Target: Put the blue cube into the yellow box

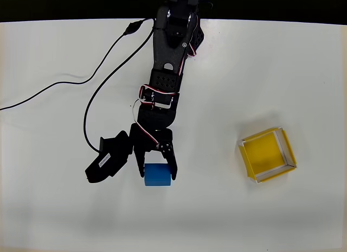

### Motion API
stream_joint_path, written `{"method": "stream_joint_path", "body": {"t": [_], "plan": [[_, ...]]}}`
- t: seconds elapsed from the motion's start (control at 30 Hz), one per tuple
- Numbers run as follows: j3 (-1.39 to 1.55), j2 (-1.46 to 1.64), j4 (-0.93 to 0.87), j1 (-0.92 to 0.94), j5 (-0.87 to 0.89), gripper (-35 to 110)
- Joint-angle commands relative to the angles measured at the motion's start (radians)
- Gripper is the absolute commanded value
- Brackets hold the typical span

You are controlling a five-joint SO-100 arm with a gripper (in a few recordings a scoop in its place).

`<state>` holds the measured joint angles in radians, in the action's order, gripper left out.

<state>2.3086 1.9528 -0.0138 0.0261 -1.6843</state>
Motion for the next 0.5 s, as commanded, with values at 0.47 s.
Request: {"method": "stream_joint_path", "body": {"t": [0.47], "plan": [[-0.140, 0.020, 0.288, -0.558, -0.040, 24]]}}
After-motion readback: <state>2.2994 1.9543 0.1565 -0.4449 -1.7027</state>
